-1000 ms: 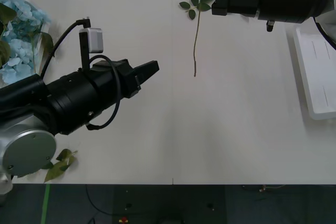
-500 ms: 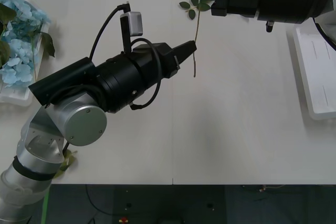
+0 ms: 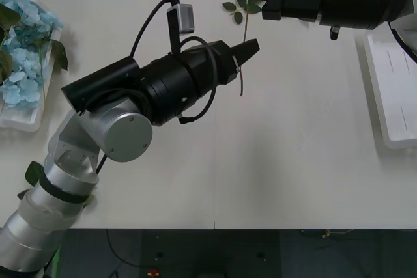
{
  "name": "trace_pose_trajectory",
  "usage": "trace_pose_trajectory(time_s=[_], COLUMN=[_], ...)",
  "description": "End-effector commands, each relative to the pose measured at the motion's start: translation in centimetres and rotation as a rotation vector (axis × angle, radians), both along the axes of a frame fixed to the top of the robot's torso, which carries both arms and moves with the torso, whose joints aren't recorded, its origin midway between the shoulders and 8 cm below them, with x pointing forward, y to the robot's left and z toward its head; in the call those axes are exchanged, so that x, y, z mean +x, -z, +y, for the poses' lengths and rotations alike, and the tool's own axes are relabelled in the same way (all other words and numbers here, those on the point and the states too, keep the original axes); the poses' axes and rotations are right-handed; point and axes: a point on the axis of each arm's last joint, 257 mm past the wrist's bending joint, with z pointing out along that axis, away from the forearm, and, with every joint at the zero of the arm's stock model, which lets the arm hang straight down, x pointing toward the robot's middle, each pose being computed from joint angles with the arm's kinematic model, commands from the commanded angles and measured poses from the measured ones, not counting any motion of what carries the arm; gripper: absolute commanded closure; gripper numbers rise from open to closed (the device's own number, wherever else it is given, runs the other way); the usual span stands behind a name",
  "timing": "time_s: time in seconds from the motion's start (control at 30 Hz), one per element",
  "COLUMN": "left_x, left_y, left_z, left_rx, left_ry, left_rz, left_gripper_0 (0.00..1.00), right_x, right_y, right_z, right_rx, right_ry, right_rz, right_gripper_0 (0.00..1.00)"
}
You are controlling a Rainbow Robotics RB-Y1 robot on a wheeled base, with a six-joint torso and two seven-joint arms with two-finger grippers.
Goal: Place the red flowers into the right box and the blue flowers into the left box. If a person shows an open palm, hand one flower to the person first, then continue sorting.
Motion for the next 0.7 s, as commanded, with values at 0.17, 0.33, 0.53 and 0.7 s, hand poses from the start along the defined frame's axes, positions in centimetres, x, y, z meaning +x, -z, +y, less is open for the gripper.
trace_pose_trajectory(time_s=[0.17,0.33,0.53,0.7], left_x=[-1.0,-1.2,-1.1,-1.0], left_y=[-2.8,-3.1,-3.2,-3.1], left_z=[-6.1,-7.2,-7.2,-7.1], left_rx=[-0.081,-0.105,-0.090,-0.072], left_ry=[0.092,0.091,0.086,0.078], left_rz=[-0.001,-0.042,-0.063,-0.080], left_gripper_0=[0.00,0.26,1.00,1.00], right_x=[-0.8,-0.8,-0.8,-0.8], right_y=[-2.5,-2.5,-2.4,-2.4], right_z=[1.7,1.7,1.7,1.7], right_rx=[0.025,0.025,0.023,0.022], right_ry=[-0.025,-0.025,-0.025,-0.025], right_rz=[-0.029,-0.029,-0.029,-0.030], right_gripper_0=[1.00,1.00,1.00,1.00])
